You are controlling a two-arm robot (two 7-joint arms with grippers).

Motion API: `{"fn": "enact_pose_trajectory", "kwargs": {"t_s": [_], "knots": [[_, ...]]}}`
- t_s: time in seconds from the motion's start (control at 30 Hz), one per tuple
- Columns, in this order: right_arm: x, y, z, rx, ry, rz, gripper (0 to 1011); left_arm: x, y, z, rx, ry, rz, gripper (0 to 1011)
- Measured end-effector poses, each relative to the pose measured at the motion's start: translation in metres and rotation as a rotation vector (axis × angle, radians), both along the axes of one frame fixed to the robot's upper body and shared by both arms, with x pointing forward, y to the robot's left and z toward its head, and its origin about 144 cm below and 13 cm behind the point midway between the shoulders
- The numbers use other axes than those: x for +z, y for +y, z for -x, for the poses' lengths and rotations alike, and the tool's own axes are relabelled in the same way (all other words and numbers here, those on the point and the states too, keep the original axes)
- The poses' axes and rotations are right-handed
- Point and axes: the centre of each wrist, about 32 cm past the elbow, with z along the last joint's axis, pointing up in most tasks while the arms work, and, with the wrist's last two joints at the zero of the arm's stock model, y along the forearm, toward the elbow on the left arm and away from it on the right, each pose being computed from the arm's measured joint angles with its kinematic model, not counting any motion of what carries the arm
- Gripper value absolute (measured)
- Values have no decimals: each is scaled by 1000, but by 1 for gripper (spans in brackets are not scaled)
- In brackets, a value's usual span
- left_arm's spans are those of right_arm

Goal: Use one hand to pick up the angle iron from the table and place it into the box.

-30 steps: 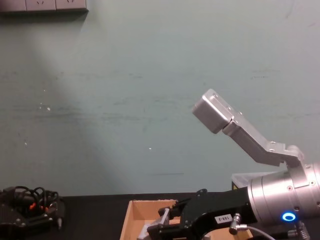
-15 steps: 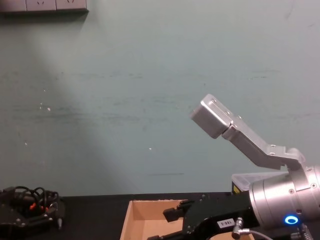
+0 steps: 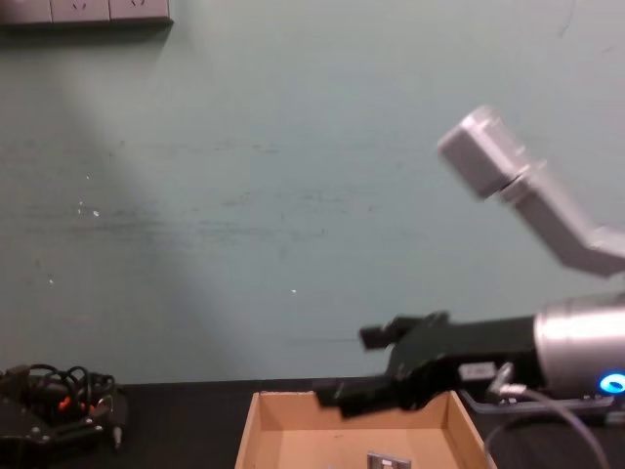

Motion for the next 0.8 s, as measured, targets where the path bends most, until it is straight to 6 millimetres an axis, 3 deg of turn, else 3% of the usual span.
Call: {"fn": "enact_pose_trajectory", "kwargs": {"t_s": [0.2,0.53,0.8], "knots": [[5,-12,28,-63,-43,-76,1004,0,0,0,0,0,0,1000],[-6,-22,96,-156,-9,-145,1004,0,0,0,0,0,0,1000],[-14,-25,129,-200,43,-146,1004,0,0,0,0,0,0,1000]]}}
